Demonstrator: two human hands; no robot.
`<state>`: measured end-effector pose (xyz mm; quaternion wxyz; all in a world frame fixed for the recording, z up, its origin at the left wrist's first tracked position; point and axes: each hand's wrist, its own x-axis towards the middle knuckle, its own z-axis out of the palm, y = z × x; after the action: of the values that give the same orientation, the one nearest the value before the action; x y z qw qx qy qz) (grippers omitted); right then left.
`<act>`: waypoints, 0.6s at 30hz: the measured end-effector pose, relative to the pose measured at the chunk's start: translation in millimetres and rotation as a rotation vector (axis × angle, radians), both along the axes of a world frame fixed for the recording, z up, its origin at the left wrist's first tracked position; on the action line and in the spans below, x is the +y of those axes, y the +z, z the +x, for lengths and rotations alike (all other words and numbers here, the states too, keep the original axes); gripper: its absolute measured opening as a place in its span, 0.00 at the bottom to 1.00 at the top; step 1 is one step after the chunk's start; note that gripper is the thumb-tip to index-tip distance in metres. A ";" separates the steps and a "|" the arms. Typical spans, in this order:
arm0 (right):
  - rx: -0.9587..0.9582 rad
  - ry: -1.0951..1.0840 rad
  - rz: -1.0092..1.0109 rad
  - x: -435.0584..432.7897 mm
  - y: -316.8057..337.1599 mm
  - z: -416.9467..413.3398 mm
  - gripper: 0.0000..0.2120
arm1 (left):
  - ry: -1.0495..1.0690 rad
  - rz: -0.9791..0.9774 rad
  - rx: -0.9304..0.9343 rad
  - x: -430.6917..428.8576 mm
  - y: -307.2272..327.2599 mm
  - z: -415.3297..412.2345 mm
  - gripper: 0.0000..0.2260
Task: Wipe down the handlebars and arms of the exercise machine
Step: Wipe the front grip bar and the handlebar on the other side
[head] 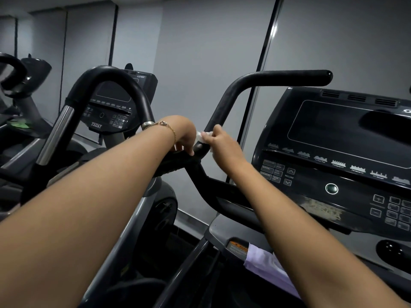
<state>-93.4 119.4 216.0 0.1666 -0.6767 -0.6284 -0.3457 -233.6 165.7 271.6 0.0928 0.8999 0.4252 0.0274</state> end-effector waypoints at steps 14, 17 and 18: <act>-0.191 0.078 -0.075 -4.8 -9.2 2.0 0.05 | -0.027 0.098 0.003 -12.3 -0.6 -3.3 0.17; -0.264 -0.028 -0.182 -1.0 28.7 6.4 0.16 | -0.021 0.075 0.005 -12.0 0.0 -2.0 0.17; -0.326 -0.081 -0.190 2.6 42.7 7.6 0.17 | -0.022 0.073 0.002 -11.4 0.0 -1.7 0.17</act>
<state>-85.8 122.0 258.8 -0.0159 -0.6489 -0.6492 -0.3965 -235.3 154.3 271.5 0.0598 0.9074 0.4139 0.0412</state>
